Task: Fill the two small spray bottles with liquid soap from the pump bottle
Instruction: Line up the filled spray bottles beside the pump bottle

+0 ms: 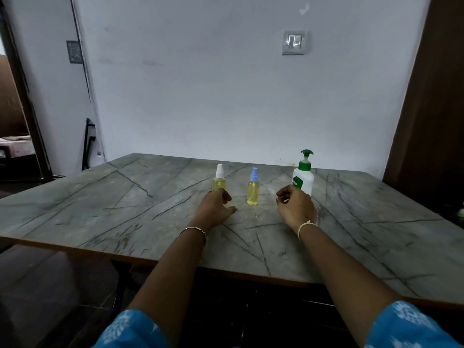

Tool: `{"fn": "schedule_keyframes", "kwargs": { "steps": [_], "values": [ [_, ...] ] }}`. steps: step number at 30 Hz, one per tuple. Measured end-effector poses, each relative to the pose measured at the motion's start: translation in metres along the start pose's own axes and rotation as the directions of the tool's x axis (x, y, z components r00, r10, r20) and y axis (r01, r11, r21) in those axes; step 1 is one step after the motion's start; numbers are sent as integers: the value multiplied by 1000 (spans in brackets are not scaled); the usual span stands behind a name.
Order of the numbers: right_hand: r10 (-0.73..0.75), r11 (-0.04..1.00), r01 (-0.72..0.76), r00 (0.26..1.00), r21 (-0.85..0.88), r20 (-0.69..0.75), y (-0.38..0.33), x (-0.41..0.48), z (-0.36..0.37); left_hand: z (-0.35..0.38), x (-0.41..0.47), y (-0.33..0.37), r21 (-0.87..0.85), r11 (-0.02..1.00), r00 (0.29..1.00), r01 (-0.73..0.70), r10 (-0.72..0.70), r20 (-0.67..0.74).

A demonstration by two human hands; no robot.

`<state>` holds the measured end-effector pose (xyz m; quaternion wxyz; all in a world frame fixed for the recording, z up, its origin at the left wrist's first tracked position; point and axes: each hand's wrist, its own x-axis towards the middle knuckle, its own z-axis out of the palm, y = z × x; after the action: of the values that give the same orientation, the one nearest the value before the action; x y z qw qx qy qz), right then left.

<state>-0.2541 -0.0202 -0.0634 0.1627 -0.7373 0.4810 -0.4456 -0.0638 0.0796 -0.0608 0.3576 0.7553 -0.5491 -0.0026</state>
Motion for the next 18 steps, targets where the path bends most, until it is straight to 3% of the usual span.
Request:
{"fn": "schedule_keyframes", "kwargs": {
  "steps": [7,12,15,18],
  "values": [
    [37,999,-39,988,-11,-152,11,-8,-24,10,-6,17,15,994,990,-113,111,91],
    [155,985,-126,946,119,-286,23,-3,-33,14,-3,21,-8,992,987,-125,125,97],
    [328,935,-274,909,226,-257,30,5,-30,17,4,19,-27,993,990,-116,117,83],
    [346,915,-285,918,285,-193,38,17,-24,19,12,18,-43,993,992,-106,108,64]
  ]
}}
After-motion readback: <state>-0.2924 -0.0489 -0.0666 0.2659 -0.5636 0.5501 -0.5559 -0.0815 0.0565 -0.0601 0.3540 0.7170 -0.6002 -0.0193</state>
